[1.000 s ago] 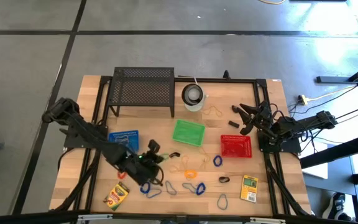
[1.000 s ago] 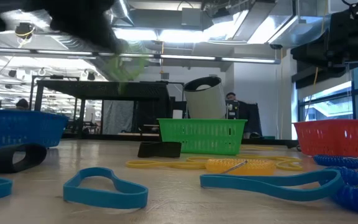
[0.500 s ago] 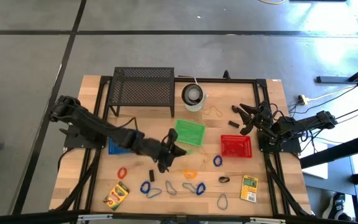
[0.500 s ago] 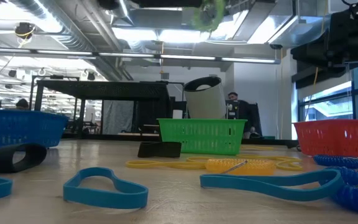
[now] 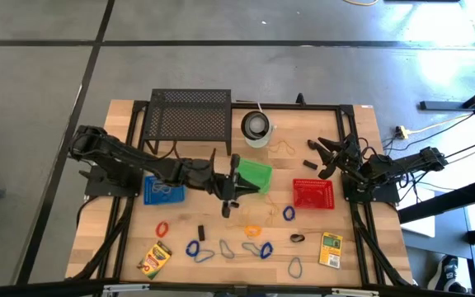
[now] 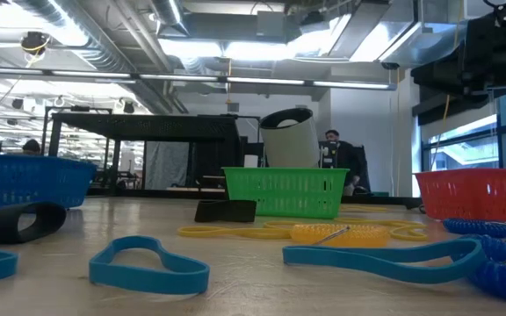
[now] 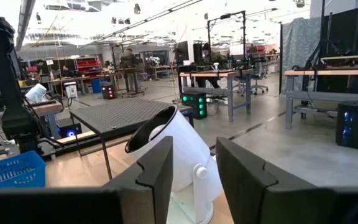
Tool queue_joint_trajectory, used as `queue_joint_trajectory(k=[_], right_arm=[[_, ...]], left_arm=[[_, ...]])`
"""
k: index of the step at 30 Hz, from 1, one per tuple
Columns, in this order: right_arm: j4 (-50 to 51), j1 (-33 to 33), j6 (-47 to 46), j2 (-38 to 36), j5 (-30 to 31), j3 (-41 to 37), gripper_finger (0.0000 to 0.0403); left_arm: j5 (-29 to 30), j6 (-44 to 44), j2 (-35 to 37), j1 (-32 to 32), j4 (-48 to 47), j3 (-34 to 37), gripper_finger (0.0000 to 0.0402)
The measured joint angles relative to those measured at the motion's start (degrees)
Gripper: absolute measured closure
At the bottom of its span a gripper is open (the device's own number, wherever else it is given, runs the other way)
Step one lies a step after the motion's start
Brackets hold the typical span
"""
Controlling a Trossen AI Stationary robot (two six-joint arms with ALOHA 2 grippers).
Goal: Pick & Place Office Desk Supplies
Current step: Put the green spring keychain into the green bin, then put the crayon box into the red bin
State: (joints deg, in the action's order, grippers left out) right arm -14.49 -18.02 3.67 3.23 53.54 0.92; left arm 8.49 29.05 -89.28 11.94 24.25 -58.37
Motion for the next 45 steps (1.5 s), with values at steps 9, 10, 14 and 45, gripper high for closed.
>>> queue_joint_trajectory(k=[9,10,14,45], right_arm=[[0.0,0.0,-4.5,0.0,0.0,0.0,0.028],[0.0,0.0,-5.2,0.0,0.0,0.0,0.028],[0.1,0.0,-9.2,0.0,0.0,0.0,0.028],[-1.4,0.0,-13.8,6.0,3.0,1.3,0.028]], left_arm=[[18.2,-18.1,0.0,-2.7,-18.6,0.0,0.0393],[17.6,-21.3,0.0,-3.6,-20.5,0.0,0.0393],[13.3,-31.4,-1.4,-7.1,-24.5,0.0,0.0393],[11.4,-34.3,-13.7,-9.7,-21.0,0.0,0.0252]])
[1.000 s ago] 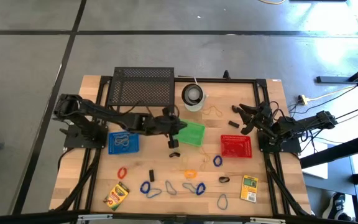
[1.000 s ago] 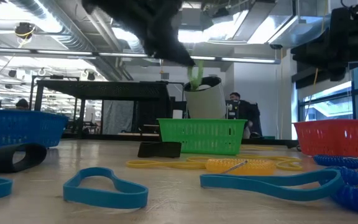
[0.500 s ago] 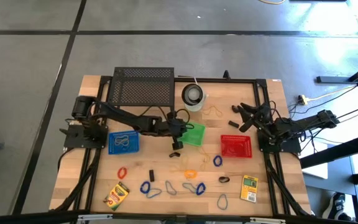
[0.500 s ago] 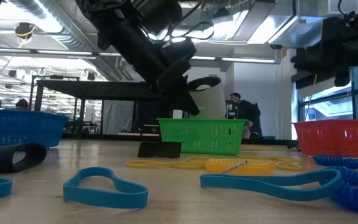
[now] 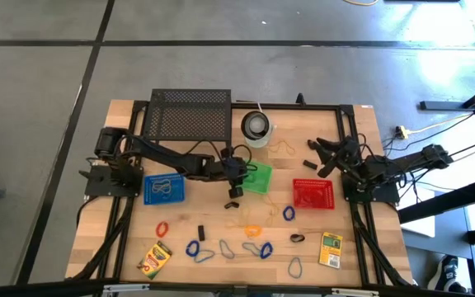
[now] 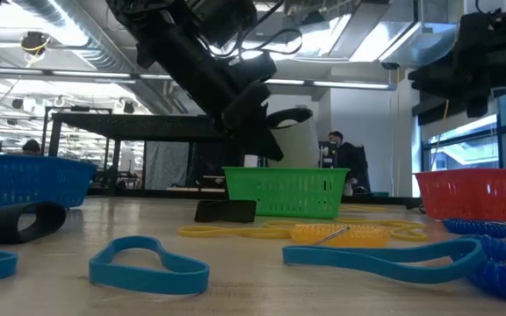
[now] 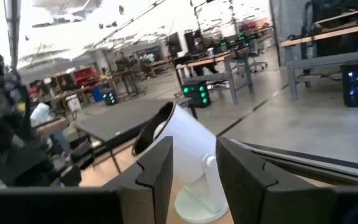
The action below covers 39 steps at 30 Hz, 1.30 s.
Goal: Pick & Place Office Desk Supplies
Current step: Put the crayon box into the red bin
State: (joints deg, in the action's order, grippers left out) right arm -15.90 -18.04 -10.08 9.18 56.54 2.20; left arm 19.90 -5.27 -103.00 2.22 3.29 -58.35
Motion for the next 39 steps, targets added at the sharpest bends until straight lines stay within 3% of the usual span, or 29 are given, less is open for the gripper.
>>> queue_joint_trajectory(k=[5,9,16,18,29,39], right_arm=[[-4.9,0.0,1.8,3.7,3.8,0.1,0.028],[-9.1,0.0,1.8,7.8,3.5,0.1,0.028],[-7.1,0.0,2.5,15.1,-8.9,8.1,0.028],[-1.0,-0.1,-0.3,17.7,-15.7,12.1,0.028],[49.2,-5.9,-34.4,38.9,-50.3,38.5,0.028],[64.1,-18.8,-53.6,55.6,-64.9,43.1,0.028]], left_arm=[[2.3,0.0,1.8,0.0,-0.5,-0.1,0.0246],[3.5,0.1,4.2,0.0,-2.8,-0.1,0.025],[4.6,2.0,7.6,0.1,-6.3,-0.1,0.0259],[4.6,1.9,7.9,0.1,-6.9,-0.1,0.026],[4.5,-2.3,8.1,1.6,-10.9,-0.1,0.0261],[4.5,-3.7,8.1,3.8,-13.9,-0.1,0.0261]])
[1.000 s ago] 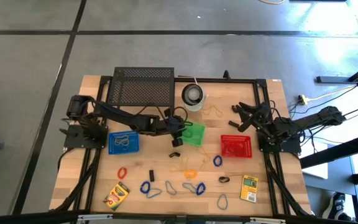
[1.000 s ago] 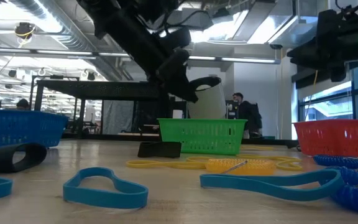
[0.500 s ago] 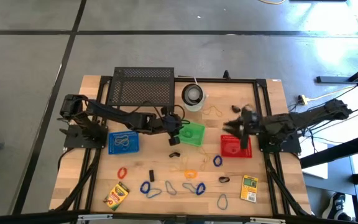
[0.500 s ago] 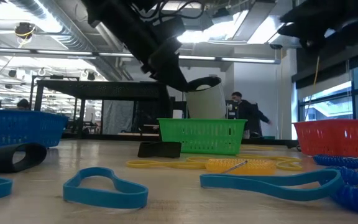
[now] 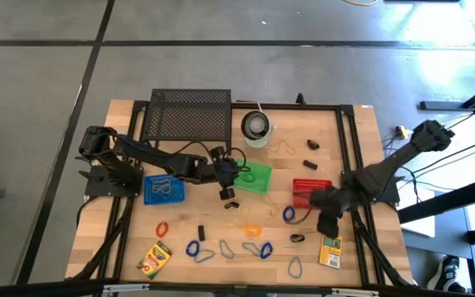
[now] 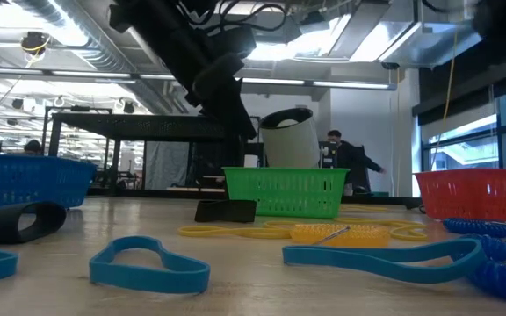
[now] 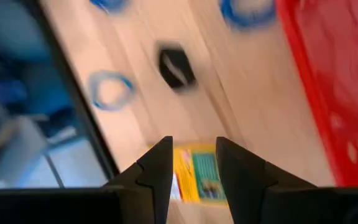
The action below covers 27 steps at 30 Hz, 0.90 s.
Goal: Pick & Place Office Desk Supplies
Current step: Put the crayon box into the red bin
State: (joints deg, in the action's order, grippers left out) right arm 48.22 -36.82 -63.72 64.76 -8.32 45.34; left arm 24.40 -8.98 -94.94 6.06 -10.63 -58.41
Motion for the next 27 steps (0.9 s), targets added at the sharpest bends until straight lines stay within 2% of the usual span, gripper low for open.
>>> queue_joint_trajectory(k=[5,12,17,23,27], right_arm=[[3.9,-4.2,-7.9,5.7,-3.2,0.0,0.028],[4.3,-7.7,-12.4,10.6,-7.4,0.0,0.028],[4.5,-9.4,-9.8,13.6,-7.1,0.0,0.028],[4.3,-9.8,-7.4,15.8,-0.3,0.0,0.028],[4.3,-9.8,-7.4,16.4,0.3,0.0,0.028]], left_arm=[[0.0,-1.0,0.0,0.7,0.0,0.0,0.0261],[0.0,-1.8,0.0,1.0,0.0,0.0,0.0261],[0.0,-1.8,0.0,1.0,0.1,0.0,0.0261],[0.1,-1.8,0.0,1.0,0.1,0.0,0.0261],[0.1,-1.8,0.0,1.0,0.1,0.0,0.0261]])
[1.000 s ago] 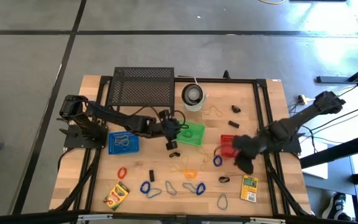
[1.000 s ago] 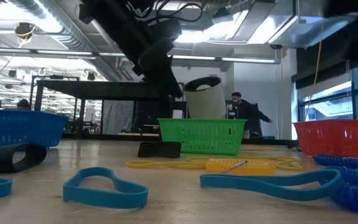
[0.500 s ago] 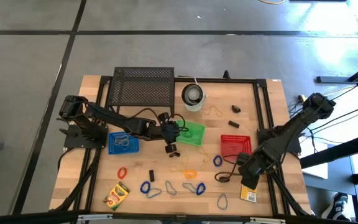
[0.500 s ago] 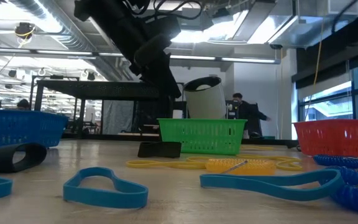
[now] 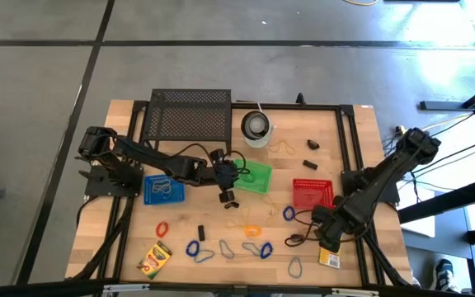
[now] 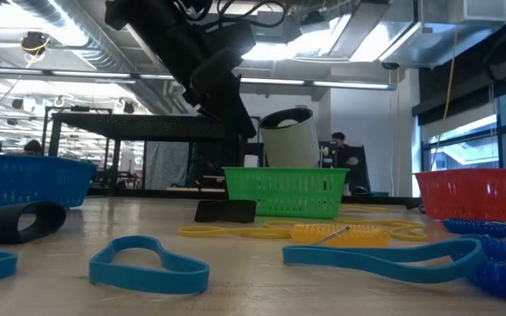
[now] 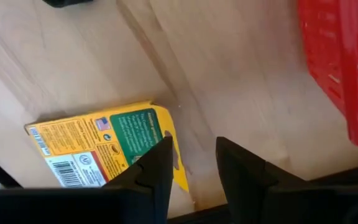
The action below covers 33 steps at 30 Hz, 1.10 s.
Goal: Pick & Place Office Desk Supplies
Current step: Put the crayon box into the red bin
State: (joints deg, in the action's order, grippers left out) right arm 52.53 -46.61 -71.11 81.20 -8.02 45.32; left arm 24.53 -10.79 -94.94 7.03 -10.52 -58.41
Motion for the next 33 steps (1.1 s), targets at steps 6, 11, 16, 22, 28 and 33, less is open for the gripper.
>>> queue_joint_trajectory(k=[6,11,16,22,28,33], right_arm=[[-0.1,0.0,-0.4,0.0,-0.3,0.0,0.028],[-0.3,-0.6,-0.6,0.0,-0.3,0.0,0.028],[-2.7,-2.1,-3.7,0.0,-0.1,-1.8,0.028],[-7.7,-3.8,-6.1,0.0,-0.3,-4.8,0.028],[-13.9,-4.6,-6.5,0.0,-0.4,-8.6,0.028],[-15.1,-4.6,-6.0,-0.1,-0.5,-9.4,0.0282]], left_arm=[[0.0,0.0,0.0,0.0,0.0,0.0,0.0261],[0.0,0.0,0.0,0.0,0.0,0.0,0.0261],[0.0,0.0,0.0,0.0,0.0,0.0,0.0261],[0.0,0.0,0.0,0.0,0.0,0.0,0.0261],[-0.1,0.0,0.0,0.0,0.0,0.0,0.0261],[-0.1,0.0,0.0,0.0,0.0,0.0,0.0261]])
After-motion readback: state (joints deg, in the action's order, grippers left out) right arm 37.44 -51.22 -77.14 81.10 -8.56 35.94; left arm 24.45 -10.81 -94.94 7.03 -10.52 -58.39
